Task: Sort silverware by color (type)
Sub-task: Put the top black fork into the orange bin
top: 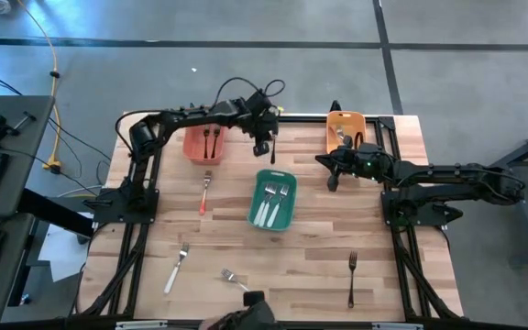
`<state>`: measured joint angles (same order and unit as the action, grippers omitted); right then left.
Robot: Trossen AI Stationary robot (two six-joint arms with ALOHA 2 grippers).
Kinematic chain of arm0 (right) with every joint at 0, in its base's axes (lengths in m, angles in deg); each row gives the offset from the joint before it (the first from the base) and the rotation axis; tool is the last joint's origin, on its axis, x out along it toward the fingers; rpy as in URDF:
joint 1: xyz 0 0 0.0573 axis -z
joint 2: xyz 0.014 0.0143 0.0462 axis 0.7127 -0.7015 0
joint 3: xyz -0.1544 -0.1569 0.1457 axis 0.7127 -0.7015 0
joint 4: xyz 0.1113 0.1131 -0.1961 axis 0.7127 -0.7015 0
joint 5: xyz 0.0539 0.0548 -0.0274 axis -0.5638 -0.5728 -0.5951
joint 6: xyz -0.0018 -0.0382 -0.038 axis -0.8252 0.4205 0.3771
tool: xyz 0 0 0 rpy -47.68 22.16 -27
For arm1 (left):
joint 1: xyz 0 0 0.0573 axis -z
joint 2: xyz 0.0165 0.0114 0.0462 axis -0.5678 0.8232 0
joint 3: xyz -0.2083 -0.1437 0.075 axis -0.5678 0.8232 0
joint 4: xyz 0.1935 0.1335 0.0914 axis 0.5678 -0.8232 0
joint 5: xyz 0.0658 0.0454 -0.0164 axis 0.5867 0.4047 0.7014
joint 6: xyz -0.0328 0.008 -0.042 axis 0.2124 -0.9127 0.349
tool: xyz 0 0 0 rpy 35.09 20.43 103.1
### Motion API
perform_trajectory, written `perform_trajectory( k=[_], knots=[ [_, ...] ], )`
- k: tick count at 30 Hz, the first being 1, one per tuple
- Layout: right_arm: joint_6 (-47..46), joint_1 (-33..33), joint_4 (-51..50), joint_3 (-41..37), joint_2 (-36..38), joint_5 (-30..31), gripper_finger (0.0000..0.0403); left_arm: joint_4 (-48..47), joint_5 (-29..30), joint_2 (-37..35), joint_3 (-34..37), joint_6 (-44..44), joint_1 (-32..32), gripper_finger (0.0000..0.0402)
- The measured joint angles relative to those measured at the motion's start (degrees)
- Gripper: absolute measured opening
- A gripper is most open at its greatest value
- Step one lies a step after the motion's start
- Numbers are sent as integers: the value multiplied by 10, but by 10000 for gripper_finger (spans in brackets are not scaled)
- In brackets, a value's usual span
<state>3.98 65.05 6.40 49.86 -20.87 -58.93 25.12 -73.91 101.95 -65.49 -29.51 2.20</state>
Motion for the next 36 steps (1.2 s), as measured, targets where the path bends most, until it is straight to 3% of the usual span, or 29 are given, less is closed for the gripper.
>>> perform_trajectory(
  k=[14,26,36],
  knots=[
    [-3,0,1,0,0,1,0,-195,8,203,-305,-165,-26,0],
    [-2,0,1,0,0,2,0,-199,63,231,-328,-227,-28,0],
    [-3,0,1,0,0,2,0,-197,45,236,-330,-251,-31,0]
  ],
)
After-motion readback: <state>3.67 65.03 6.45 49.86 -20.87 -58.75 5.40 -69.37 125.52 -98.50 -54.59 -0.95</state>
